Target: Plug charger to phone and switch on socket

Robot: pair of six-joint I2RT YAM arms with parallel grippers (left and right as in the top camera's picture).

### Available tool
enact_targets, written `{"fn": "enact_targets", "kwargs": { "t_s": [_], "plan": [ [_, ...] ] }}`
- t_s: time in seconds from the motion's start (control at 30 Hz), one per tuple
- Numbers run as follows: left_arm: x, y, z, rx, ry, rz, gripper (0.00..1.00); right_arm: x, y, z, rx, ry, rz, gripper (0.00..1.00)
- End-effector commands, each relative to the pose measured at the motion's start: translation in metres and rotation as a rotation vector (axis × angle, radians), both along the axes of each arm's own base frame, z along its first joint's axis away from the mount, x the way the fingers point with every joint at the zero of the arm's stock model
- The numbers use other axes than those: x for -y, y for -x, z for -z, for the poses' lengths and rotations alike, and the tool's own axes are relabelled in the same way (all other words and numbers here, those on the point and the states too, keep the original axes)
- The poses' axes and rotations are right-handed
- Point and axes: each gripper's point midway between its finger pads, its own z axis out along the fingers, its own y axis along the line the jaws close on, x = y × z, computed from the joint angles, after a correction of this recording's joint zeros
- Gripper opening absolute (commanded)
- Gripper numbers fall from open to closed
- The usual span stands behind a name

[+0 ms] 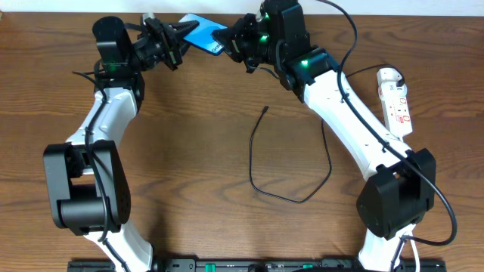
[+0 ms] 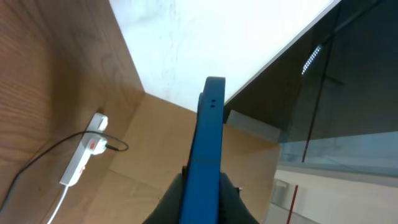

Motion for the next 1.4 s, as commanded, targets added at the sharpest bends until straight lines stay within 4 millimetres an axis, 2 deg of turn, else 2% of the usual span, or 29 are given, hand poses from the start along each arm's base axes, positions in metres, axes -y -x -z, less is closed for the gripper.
{"fn": "enact_targets", "kwargs": {
  "t_s": [0.0,0.07,0.23,0.43,0.57,0.67,0.77,0.9,1.03,1.1,1.23,1.37],
  "plan": [
    [-0.003,0.000,-0.017,0.062,-0.014,-0.012,0.08,-0.011,0.015,0.000,0.039,0.037,-0.068,0.01],
    [-0.003,0.000,-0.017,0.062,-0.014,-0.012,0.07,-0.012,0.015,0.000,0.045,0.041,-0.071,0.02],
    [-0.003,0.000,-0.017,0.066,-0.017,-0.012,0.07,-0.011,0.015,0.000,0.073,0.059,-0.082,0.14],
    [-0.002,0.001,-0.017,0.145,-0.076,0.000,0.07,-0.006,0.009,0.002,0.226,0.167,-0.122,0.40],
    [0.000,0.004,-0.014,0.198,-0.122,0.029,0.07,0.007,0.002,0.008,0.342,0.280,-0.157,0.54],
    [-0.002,0.009,-0.013,0.255,-0.157,0.060,0.08,0.024,-0.006,0.017,0.402,0.370,-0.182,0.64],
    [-0.007,0.013,-0.008,0.275,-0.183,0.088,0.07,0.041,-0.010,0.026,0.439,0.448,-0.215,0.66],
    [-0.015,0.019,0.010,0.246,-0.219,0.111,0.07,0.063,-0.011,0.041,0.448,0.544,-0.258,0.69],
    [-0.017,0.026,0.030,0.198,-0.245,0.135,0.07,0.084,-0.003,0.067,0.362,0.657,-0.278,0.69],
    [-0.015,0.031,0.034,0.194,-0.248,0.161,0.07,0.091,0.002,0.081,0.303,0.693,-0.285,0.68],
    [-0.012,0.038,0.031,0.214,-0.230,0.203,0.08,0.094,0.012,0.113,0.201,0.717,-0.327,0.61],
    [-0.014,0.045,0.027,0.278,-0.234,0.245,0.07,0.096,0.015,0.140,0.126,0.731,-0.352,0.50]
  ]
}}
